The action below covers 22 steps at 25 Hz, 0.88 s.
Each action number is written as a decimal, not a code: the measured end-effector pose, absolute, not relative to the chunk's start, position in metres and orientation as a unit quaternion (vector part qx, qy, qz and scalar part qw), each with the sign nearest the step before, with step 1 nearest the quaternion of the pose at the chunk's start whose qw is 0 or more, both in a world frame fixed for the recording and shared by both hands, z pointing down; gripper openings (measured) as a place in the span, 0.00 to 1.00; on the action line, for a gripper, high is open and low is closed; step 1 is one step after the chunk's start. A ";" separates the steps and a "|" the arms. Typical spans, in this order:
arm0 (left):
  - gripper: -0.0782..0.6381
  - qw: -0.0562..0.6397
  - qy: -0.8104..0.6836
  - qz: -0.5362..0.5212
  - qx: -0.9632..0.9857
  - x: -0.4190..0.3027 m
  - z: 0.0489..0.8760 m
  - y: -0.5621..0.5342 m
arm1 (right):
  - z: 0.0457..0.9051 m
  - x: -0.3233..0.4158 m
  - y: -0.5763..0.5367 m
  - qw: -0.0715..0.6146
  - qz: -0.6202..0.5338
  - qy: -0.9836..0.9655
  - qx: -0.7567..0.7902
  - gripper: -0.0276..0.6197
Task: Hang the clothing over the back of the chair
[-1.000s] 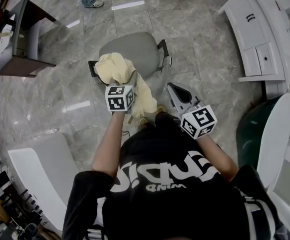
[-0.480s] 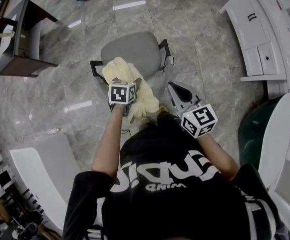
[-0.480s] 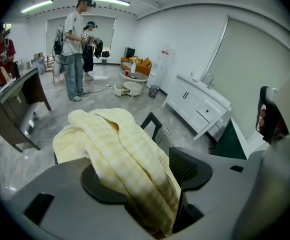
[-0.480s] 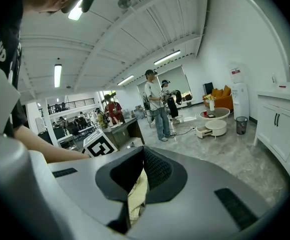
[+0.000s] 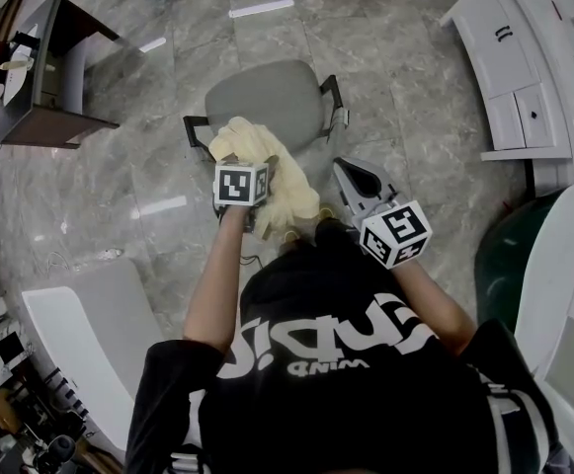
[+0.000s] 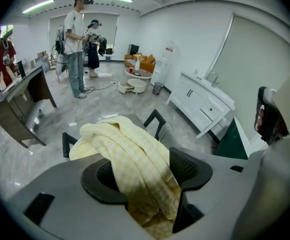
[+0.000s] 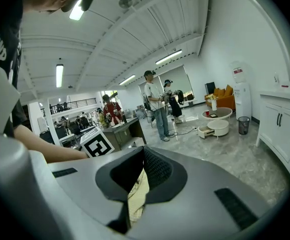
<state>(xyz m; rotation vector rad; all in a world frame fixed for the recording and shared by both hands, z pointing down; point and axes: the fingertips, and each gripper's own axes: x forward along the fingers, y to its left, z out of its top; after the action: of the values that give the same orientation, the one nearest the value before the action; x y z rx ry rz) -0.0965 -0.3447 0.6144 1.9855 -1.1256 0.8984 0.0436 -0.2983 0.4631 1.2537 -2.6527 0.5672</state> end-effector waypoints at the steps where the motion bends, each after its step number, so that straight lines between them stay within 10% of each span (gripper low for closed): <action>1: 0.49 0.337 -0.434 0.343 0.762 -0.098 0.613 -0.344 | 0.463 0.043 -0.298 0.076 0.189 -0.886 0.417 0.06; 22: 0.51 0.340 -0.460 0.328 0.752 -0.117 0.584 -0.301 | 0.463 0.021 -0.279 0.076 0.182 -0.903 0.382 0.06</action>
<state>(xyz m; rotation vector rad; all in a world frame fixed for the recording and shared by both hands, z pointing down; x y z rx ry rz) -0.1166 -0.3007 0.5844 1.9566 -1.1982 0.8540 0.0206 -0.2792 0.4634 1.1456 -2.7060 0.5461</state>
